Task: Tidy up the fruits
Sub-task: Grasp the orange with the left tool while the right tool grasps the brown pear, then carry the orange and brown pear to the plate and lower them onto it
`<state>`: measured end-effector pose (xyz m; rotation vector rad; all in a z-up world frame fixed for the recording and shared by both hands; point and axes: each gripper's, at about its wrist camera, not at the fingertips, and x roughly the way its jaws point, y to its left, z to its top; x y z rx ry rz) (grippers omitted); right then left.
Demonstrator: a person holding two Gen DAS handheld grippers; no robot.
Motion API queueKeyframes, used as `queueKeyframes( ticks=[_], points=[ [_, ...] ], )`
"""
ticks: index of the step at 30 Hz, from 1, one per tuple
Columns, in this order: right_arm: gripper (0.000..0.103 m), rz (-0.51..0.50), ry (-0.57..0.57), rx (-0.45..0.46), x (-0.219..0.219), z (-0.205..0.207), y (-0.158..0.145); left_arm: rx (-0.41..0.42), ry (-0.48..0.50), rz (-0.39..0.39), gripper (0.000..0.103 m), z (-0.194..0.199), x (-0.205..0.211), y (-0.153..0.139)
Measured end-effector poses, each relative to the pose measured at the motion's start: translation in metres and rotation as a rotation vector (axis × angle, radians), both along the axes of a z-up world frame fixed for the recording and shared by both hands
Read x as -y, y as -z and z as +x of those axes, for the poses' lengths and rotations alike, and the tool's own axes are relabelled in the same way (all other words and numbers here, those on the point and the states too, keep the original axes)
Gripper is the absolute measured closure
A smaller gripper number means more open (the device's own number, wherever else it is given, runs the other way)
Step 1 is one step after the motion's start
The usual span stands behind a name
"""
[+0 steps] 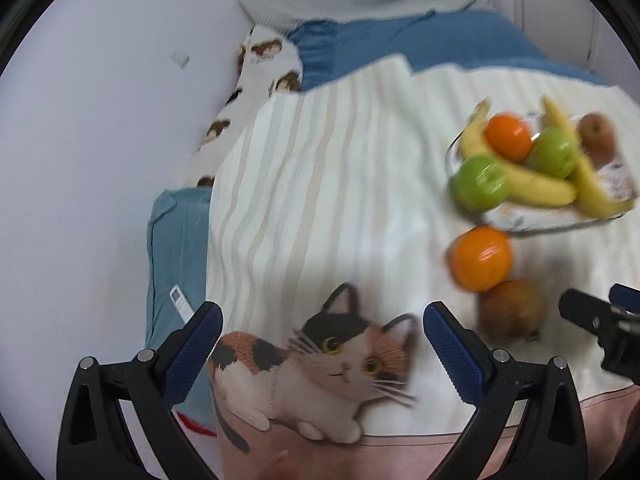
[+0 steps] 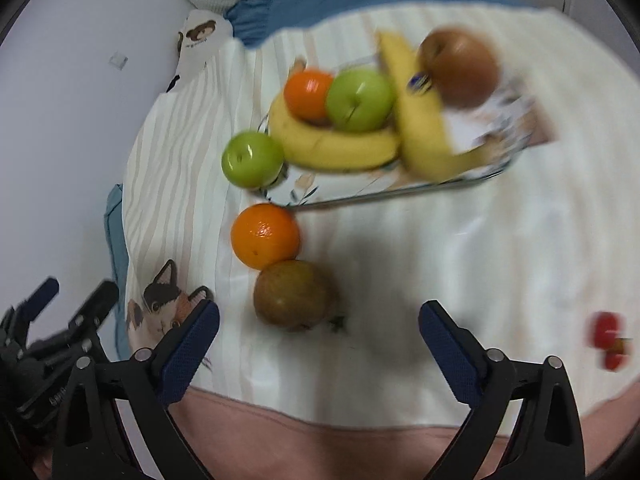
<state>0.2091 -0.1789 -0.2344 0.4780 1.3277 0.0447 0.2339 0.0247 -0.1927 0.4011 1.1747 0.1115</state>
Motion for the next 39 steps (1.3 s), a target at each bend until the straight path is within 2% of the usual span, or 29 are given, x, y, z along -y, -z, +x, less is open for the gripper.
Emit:
queueKeyframes(
  ticks=[2, 7, 8, 10, 11, 14, 16, 19, 23, 25, 27, 31, 36, 39],
  points=[
    [0.005, 0.062, 0.016, -0.033, -0.01, 0.011, 0.027, -0.035, -0.015, 0.0, 0.0, 0.005, -0.009, 0.013],
    [0.01, 0.168, 0.031, -0.117, -0.031, 0.029, 0.073, -0.145, -0.055, -0.098, 0.0, 0.021, -0.018, 0.035],
    [0.013, 0.167, 0.02, -0.133, -0.036, 0.032, 0.08, -0.16, -0.066, -0.123, 0.0, 0.024, -0.019, 0.039],
    [0.03, 0.122, -0.002, -0.161, -0.044, 0.034, 0.09, -0.178, -0.074, -0.162, 0.0, 0.03, -0.017, 0.044],
    [0.033, 0.094, -0.016, -0.162, -0.047, 0.034, 0.092, -0.19, -0.076, -0.185, 0.0, 0.032, -0.016, 0.047],
    [0.034, 0.108, -0.03, -0.139, -0.044, 0.028, 0.09, -0.231, -0.076, -0.257, 0.0, 0.04, -0.006, 0.054],
    [0.034, 0.072, -0.033, -0.124, -0.038, 0.021, 0.081, -0.274, -0.065, -0.326, 0.0, 0.047, 0.005, 0.059],
    [0.034, 0.005, -0.037, -0.094, -0.025, 0.009, 0.064, -0.312, -0.033, -0.379, 0.0, 0.054, 0.025, 0.068],
    [0.034, -0.056, -0.019, -0.079, -0.006, 0.002, 0.049, -0.371, 0.036, -0.364, 0.0, 0.063, 0.065, 0.092],
    [0.034, -0.072, -0.001, -0.079, 0.002, -0.001, 0.046, -0.394, 0.068, -0.34, 0.011, 0.066, 0.08, 0.105],
    [0.033, -0.075, 0.014, -0.088, 0.008, -0.004, 0.047, -0.385, 0.109, -0.332, 0.038, 0.064, 0.09, 0.109],
    [0.033, -0.081, 0.023, -0.107, 0.018, -0.01, 0.047, -0.31, 0.17, -0.232, 0.039, 0.049, 0.11, 0.107],
    [0.033, -0.088, -0.001, -0.135, 0.027, -0.017, 0.042, -0.292, 0.173, -0.275, 0.04, 0.02, 0.103, 0.082],
    [0.033, -0.079, -0.027, -0.153, 0.032, -0.026, 0.035, -0.318, 0.18, -0.304, 0.04, -0.011, 0.089, 0.065]
  ],
)
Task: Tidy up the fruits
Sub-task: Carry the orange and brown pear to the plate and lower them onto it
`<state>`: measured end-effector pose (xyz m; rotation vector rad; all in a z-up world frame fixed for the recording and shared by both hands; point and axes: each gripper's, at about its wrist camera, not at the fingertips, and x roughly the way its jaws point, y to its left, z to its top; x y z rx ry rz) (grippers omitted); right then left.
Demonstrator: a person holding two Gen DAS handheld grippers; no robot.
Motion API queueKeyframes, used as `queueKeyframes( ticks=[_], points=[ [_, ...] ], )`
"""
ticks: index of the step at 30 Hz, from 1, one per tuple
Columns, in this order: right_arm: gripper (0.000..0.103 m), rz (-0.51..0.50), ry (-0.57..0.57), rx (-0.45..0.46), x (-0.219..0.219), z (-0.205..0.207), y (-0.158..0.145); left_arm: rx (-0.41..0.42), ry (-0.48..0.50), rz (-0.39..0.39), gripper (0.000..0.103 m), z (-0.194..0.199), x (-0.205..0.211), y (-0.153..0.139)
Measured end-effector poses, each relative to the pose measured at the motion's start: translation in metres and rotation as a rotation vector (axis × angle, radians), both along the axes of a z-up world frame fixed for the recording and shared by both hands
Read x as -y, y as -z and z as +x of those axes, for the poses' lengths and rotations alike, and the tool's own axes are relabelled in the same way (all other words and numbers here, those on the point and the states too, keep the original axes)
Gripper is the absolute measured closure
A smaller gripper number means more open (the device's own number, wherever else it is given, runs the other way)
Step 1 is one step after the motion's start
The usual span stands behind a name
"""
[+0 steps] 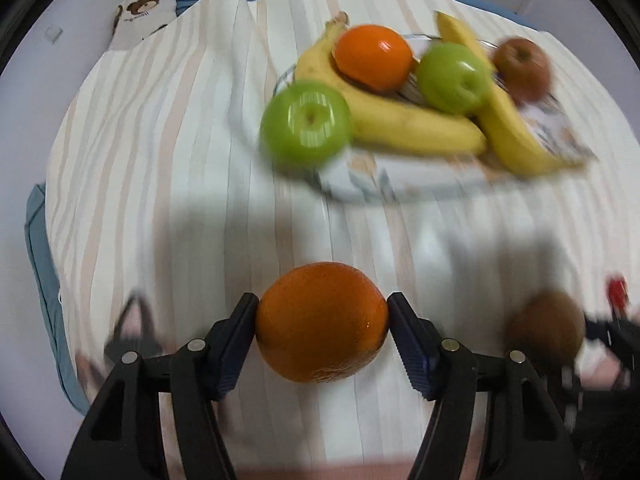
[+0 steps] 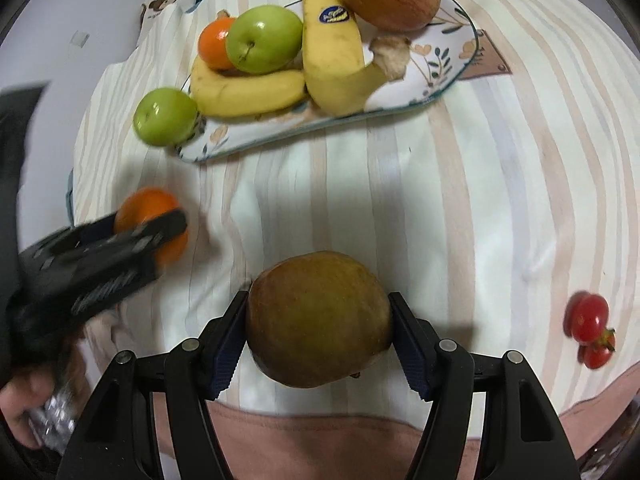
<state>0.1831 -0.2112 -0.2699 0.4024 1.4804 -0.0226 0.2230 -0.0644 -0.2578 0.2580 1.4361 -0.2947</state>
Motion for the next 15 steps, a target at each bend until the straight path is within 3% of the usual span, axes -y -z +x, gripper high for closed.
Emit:
queueKeyframes(
  ticks=[3, 6, 10, 15],
  points=[
    [0.034, 0.007, -0.045, -0.023, -0.001, -0.016, -0.007, -0.055, -0.004, -0.009, 0.039, -0.041, -0.015, -0.008],
    [0.034, -0.002, -0.091, -0.049, -0.004, -0.029, -0.004, -0.107, 0.0, 0.006, 0.039, -0.076, -0.022, 0.004],
    [0.034, -0.008, -0.103, -0.08, -0.01, -0.04, 0.013, -0.102, -0.007, 0.041, 0.039, -0.088, -0.016, 0.027],
    [0.033, -0.033, -0.103, -0.084, -0.015, -0.047, 0.025, -0.091, -0.008, 0.045, 0.039, -0.09, -0.01, 0.035]
  ],
)
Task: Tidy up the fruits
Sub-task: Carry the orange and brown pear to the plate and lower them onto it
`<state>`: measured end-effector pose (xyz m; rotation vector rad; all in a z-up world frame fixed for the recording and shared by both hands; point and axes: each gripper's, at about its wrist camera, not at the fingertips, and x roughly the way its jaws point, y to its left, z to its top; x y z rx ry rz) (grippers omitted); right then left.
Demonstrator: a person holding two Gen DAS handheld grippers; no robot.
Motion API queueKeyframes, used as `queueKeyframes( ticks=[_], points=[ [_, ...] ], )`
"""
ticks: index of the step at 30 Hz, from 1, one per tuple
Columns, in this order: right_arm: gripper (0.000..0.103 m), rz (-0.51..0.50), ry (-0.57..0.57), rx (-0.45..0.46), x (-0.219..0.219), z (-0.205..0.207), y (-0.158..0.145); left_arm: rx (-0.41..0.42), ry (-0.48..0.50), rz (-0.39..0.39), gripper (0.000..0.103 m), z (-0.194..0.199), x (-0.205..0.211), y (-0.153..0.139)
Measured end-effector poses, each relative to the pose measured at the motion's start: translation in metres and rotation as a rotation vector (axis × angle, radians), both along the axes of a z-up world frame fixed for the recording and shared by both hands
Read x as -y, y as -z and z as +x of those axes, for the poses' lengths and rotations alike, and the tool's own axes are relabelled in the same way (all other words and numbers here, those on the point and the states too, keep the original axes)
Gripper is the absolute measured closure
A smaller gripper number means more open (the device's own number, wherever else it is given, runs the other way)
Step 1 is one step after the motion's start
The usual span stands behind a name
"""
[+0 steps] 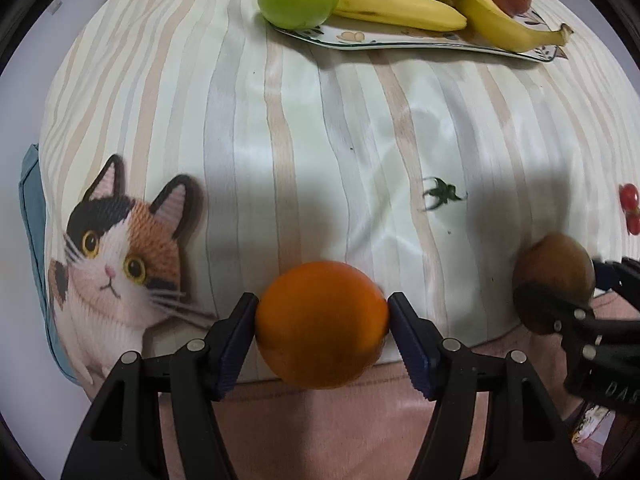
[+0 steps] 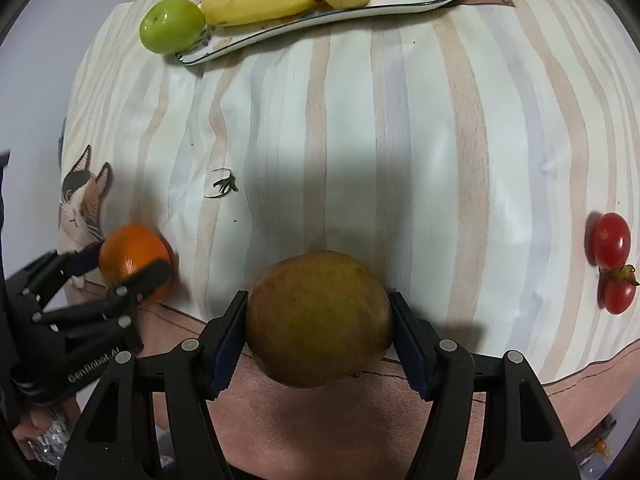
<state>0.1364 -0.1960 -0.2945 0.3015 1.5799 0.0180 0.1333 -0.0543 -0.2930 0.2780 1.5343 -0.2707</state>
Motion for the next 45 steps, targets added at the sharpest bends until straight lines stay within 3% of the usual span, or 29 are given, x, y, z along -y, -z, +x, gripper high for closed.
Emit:
queueKeyframes(
  ticks=[10, 14, 21, 28, 35, 45],
  points=[
    [0.033, -0.001, 0.034, 0.003, 0.0, 0.005, 0.01, 0.006, -0.006, 0.019, 0.039, 0.038, 0.01, 0.002],
    [0.034, -0.001, 0.04, 0.021, -0.002, 0.002, 0.01, 0.013, -0.004, -0.007, 0.039, 0.044, 0.011, -0.012],
    [0.034, 0.032, 0.076, 0.066, 0.011, -0.001, -0.018, 0.043, -0.012, -0.091, 0.039, 0.062, 0.035, -0.063],
    [0.034, 0.069, 0.151, 0.198, 0.05, 0.018, -0.082, 0.086, -0.058, -0.225, 0.039, 0.103, 0.052, -0.118],
    [0.034, 0.039, 0.241, 0.286, 0.103, 0.074, -0.121, 0.14, -0.046, -0.218, 0.039, 0.144, 0.051, -0.108],
    [0.034, -0.018, 0.269, 0.241, 0.13, 0.142, -0.095, 0.103, -0.034, -0.182, 0.039, 0.186, 0.07, -0.074]
  ],
)
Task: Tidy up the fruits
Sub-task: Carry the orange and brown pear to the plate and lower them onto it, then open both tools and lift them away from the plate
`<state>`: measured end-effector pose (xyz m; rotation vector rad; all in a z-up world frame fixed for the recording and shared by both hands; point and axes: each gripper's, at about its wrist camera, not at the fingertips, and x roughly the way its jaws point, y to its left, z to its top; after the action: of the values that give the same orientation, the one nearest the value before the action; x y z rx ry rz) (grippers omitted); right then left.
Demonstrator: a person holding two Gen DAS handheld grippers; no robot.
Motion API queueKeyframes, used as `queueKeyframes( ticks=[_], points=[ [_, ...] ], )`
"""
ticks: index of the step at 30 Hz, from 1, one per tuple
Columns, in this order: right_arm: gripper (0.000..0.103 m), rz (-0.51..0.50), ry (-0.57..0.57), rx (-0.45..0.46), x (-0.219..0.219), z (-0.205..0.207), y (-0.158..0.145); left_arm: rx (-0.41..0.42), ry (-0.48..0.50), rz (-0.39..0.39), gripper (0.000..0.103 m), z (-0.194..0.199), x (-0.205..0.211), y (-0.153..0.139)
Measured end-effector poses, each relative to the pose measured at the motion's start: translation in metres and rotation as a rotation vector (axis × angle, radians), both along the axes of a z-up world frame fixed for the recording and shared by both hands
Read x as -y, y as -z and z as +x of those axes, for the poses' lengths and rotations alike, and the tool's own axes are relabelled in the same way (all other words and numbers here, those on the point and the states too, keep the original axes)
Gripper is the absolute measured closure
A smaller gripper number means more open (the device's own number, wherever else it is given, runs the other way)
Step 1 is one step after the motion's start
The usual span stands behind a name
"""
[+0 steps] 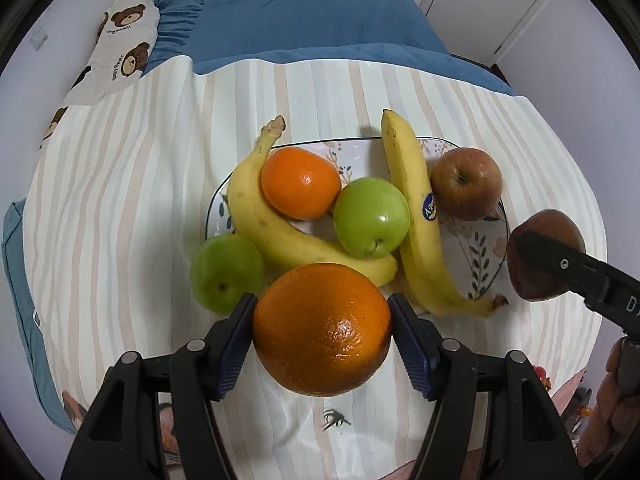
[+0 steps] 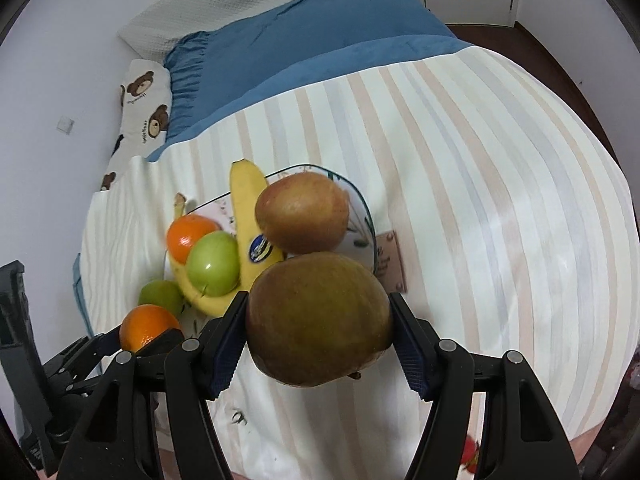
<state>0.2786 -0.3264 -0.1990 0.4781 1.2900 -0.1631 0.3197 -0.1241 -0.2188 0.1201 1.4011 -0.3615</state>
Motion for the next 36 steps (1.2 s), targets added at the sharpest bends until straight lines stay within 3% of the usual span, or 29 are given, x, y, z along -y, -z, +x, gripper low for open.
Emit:
queueKeyframes(
  ticks=[20, 36],
  points=[
    [0.033, 0.031, 0.023, -0.063, -0.01, 0.024, 0.051, -0.092, -0.021, -0.001, 0.039, 0.015, 0.004, 0.037],
    [0.032, -0.011, 0.016, -0.058, -0.018, 0.032, 0.044, -0.071, -0.035, 0.007, 0.039, 0.015, 0.003, 0.039]
  ],
)
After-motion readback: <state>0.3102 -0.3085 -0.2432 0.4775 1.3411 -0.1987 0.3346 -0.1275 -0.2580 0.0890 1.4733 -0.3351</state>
